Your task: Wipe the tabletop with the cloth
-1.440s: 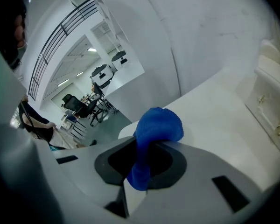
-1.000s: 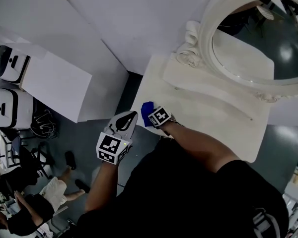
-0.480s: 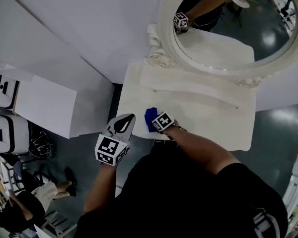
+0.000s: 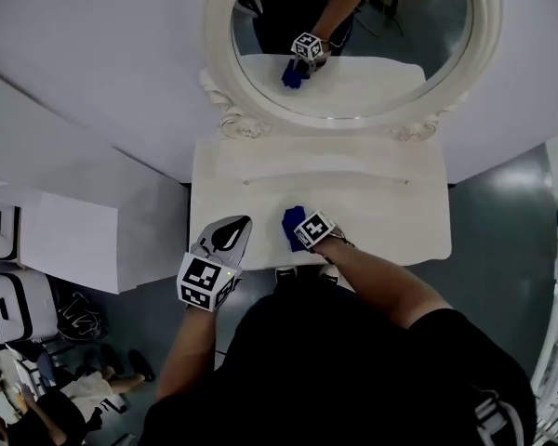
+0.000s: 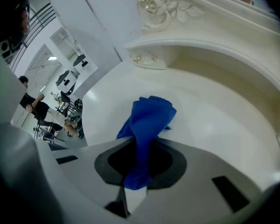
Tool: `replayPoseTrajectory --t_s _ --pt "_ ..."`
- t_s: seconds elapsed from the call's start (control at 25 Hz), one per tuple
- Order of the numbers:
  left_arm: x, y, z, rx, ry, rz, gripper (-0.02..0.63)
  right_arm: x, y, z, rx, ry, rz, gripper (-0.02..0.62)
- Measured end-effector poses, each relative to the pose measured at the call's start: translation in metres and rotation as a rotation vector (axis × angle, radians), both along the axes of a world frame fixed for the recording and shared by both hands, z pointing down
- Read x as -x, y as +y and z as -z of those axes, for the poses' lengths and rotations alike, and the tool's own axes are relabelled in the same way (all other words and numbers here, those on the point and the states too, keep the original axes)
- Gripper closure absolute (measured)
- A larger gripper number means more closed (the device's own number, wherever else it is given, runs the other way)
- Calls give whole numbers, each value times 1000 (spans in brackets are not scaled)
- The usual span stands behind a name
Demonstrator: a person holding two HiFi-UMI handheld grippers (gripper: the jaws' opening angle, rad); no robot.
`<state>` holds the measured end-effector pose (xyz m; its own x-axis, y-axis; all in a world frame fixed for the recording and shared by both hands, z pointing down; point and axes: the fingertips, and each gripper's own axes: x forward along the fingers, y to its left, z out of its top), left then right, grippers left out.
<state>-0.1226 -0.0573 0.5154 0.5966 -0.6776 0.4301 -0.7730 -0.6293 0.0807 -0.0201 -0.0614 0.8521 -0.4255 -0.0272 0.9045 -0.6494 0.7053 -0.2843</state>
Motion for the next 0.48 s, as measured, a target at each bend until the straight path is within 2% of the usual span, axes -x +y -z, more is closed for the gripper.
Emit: replayPoseTrajectory --t_s 0.48 --pt "-101 -15 10 -14 1 -183 592 -173 -6 2 5 56 -279 552"
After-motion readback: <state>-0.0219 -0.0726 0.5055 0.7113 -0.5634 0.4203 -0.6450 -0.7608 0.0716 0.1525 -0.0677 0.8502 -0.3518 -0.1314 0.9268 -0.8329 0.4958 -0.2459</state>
